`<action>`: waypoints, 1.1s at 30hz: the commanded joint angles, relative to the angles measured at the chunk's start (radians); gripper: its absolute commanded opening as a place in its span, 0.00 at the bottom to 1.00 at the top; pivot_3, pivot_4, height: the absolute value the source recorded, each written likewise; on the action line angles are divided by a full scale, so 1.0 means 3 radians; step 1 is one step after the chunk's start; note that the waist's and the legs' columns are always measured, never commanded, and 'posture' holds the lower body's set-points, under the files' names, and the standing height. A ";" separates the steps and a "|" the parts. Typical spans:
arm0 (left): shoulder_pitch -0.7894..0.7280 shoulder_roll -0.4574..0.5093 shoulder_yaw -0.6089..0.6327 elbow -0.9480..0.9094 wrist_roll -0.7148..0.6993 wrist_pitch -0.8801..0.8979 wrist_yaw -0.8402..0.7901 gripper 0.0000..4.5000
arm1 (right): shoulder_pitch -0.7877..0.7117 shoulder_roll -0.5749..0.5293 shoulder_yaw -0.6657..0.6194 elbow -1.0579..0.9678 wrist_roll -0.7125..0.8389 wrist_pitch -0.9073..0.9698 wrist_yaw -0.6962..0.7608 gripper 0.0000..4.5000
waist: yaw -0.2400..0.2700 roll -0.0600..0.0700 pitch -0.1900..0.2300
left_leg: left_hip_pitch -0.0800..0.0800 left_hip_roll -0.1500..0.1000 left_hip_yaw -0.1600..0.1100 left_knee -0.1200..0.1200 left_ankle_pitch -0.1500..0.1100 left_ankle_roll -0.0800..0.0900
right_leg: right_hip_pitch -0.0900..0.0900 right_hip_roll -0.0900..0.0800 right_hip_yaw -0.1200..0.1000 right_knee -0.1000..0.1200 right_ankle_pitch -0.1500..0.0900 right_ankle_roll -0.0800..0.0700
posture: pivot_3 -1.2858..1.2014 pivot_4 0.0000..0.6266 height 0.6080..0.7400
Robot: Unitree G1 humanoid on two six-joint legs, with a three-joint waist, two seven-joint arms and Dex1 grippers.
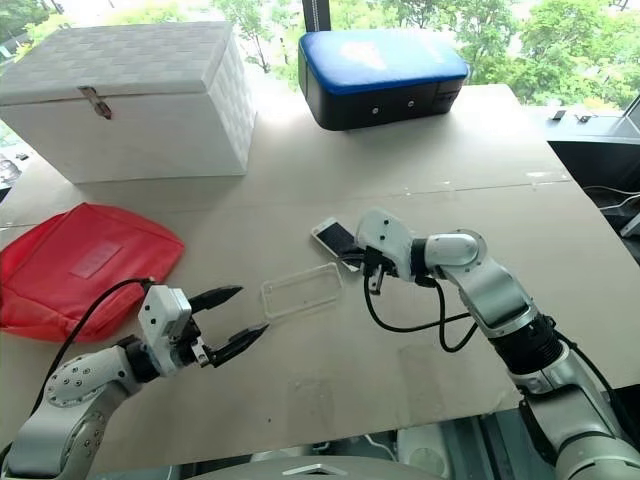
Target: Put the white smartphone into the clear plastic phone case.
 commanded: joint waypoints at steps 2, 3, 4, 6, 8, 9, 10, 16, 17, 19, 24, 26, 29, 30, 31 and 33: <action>0.0059 -0.0047 0.0034 -0.0100 0.0026 -0.0109 0.0046 1.00 | -0.0341 0.0256 -0.0182 0.0447 0.0005 0.0296 -0.0185 0.12 | -0.0005 -0.0001 0.0000 | 0.0001 0.0002 0.0000 0.0000 0.0000 -0.0001 | -0.0001 0.0000 0.0000 0.0002 0.0000 -0.0001 | 0.52 0.24 0.96; 0.0066 -0.0053 0.0036 -0.0111 0.0028 -0.0110 0.0057 1.00 | -0.0386 0.0315 -0.0231 0.0512 0.0038 0.0410 -0.0229 0.17 | -0.0003 -0.0001 0.0000 | 0.0001 0.0003 0.0000 0.0000 0.0001 -0.0001 | -0.0001 0.0000 0.0000 0.0002 0.0000 -0.0001 | 0.52 0.24 0.96; 0.0080 -0.0067 0.0036 -0.0141 0.0027 -0.0103 0.0082 1.00 | -0.0427 0.0376 -0.0284 0.0555 0.0066 0.0523 -0.0293 0.27 | -0.0004 0.0000 0.0000 | 0.0001 0.0003 -0.0001 0.0000 0.0001 -0.0002 | -0.0001 -0.0003 -0.0001 0.0002 0.0000 -0.0002 | 0.52 0.24 0.96; 0.0119 -0.0099 0.0025 -0.0219 0.0033 -0.0084 0.0129 1.00 | -0.0466 0.0518 -0.0354 0.0616 0.0067 0.0704 -0.0457 0.51 | 0.0010 -0.0002 -0.0001 | -0.0004 0.0003 -0.0003 -0.0001 0.0007 -0.0013 | -0.0002 -0.0015 -0.0002 0.0001 0.0003 -0.0004 | 0.52 0.24 0.96; 0.0161 -0.0122 0.0009 -0.0266 0.0041 -0.0090 0.0157 1.00 | -0.0465 0.0645 -0.0332 0.0670 0.0001 0.0814 -0.0616 0.65 | 0.0000 -0.0002 -0.0001 | -0.0005 0.0000 -0.0001 -0.0002 0.0007 -0.0014 | -0.0003 -0.0023 -0.0002 0.0001 0.0003 -0.0004 | 0.52 0.24 0.96; 0.0171 -0.0128 0.0004 -0.0278 0.0043 -0.0092 0.0167 1.00 | -0.0460 0.0695 -0.0309 0.0694 -0.0027 0.0847 -0.0666 0.76 | 0.0001 -0.0001 -0.0001 | -0.0005 0.0000 -0.0001 -0.0002 0.0007 -0.0014 | -0.0004 -0.0024 -0.0001 0.0001 0.0003 -0.0004 | 0.52 0.24 0.96; 0.0178 -0.0132 0.0007 -0.0286 0.0041 -0.0093 0.0170 1.00 | -0.0465 0.0763 -0.0295 0.0734 -0.0055 0.0890 -0.0746 0.88 | -0.0001 -0.0001 0.0000 | -0.0006 0.0000 -0.0001 -0.0003 0.0006 -0.0014 | -0.0004 -0.0025 -0.0002 0.0000 0.0003 -0.0004 | 0.52 0.24 0.96; 0.0223 -0.0044 0.0069 -0.0452 -0.0101 -0.0069 0.0022 1.00 | -0.0424 0.1025 -0.0236 0.0887 -0.0199 0.1076 -0.1094 0.99 | -0.0007 0.0001 0.0001 | -0.0008 0.0000 0.0002 -0.0008 0.0007 -0.0015 | -0.0013 -0.0025 -0.0001 0.0003 0.0003 -0.0005 | 0.52 0.24 0.96; 0.0245 -0.0003 0.0121 -0.0507 -0.0155 -0.0066 -0.0034 1.00 | -0.0388 0.1012 -0.0168 0.0902 -0.0270 0.1019 -0.1119 0.99 | -0.0007 0.0002 0.0001 | -0.0009 0.0000 0.0002 -0.0008 0.0006 -0.0015 | -0.0014 -0.0025 -0.0001 0.0003 0.0004 -0.0006 | 0.52 0.24 0.96; 0.0265 0.0054 0.0233 -0.0564 -0.0256 -0.0043 -0.0084 1.00 | -0.0327 0.1004 -0.0116 0.0916 -0.0325 0.1017 -0.1156 0.99 | -0.0009 0.0004 0.0001 | -0.0009 -0.0001 0.0004 -0.0008 0.0006 -0.0015 | -0.0014 -0.0026 0.0000 0.0003 0.0003 -0.0008 | 0.52 0.24 0.96; 0.0268 0.0115 0.0396 -0.0542 -0.0342 -0.0018 -0.0095 1.00 | -0.0222 0.0991 -0.0135 0.1004 -0.0362 0.1130 -0.1214 0.99 | -0.0008 0.0006 0.0001 | -0.0007 -0.0001 0.0004 -0.0008 0.0006 -0.0015 | -0.0014 -0.0024 -0.0001 0.0004 0.0003 -0.0008 | 0.52 0.24 0.96; 0.0213 0.0084 0.0377 -0.0566 -0.0386 0.0037 -0.0018 1.00 | -0.0216 0.1029 -0.0174 0.1067 -0.0321 0.1142 -0.1217 0.94 | -0.0004 0.0007 0.0001 | -0.0007 -0.0001 0.0005 -0.0008 0.0006 -0.0015 | -0.0013 -0.0020 -0.0001 0.0004 0.0003 -0.0007 | 0.52 0.24 0.96; 0.0110 0.0048 0.0323 -0.0627 -0.0418 0.0125 0.0096 1.00 | -0.0211 0.1031 -0.0129 0.1085 -0.0297 0.1149 -0.1121 0.72 | -0.0001 0.0004 -0.0001 | -0.0006 -0.0001 0.0004 -0.0007 0.0006 -0.0014 | -0.0012 -0.0006 0.0000 0.0004 0.0004 -0.0005 | 0.52 0.24 0.96; 0.0085 0.0037 0.0306 -0.0644 -0.0417 0.0146 0.0122 1.00 | -0.0207 0.1023 -0.0105 0.1090 -0.0303 0.1132 -0.1088 0.64 | -0.0001 0.0003 -0.0001 | -0.0006 -0.0001 0.0004 -0.0006 0.0006 -0.0014 | -0.0012 -0.0005 0.0000 0.0004 0.0004 -0.0005 | 0.52 0.24 0.96; 0.0068 0.0026 0.0296 -0.0657 -0.0417 0.0165 0.0144 1.00 | -0.0203 0.1017 -0.0088 0.1095 -0.0304 0.1120 -0.1059 0.64 | -0.0003 0.0003 -0.0002 | -0.0005 -0.0001 0.0004 -0.0006 0.0006 -0.0013 | -0.0012 -0.0005 0.0001 0.0004 0.0004 -0.0005 | 0.52 0.24 0.96; 0.0053 0.0012 0.0283 -0.0674 -0.0411 0.0190 0.0173 1.00 | -0.0195 0.0988 -0.0060 0.1107 -0.0321 0.1045 -0.1005 0.64 | -0.0005 0.0003 -0.0003 | -0.0004 -0.0001 0.0005 -0.0006 0.0007 -0.0014 | -0.0011 -0.0004 0.0002 0.0004 0.0004 -0.0004 | 0.52 0.24 0.96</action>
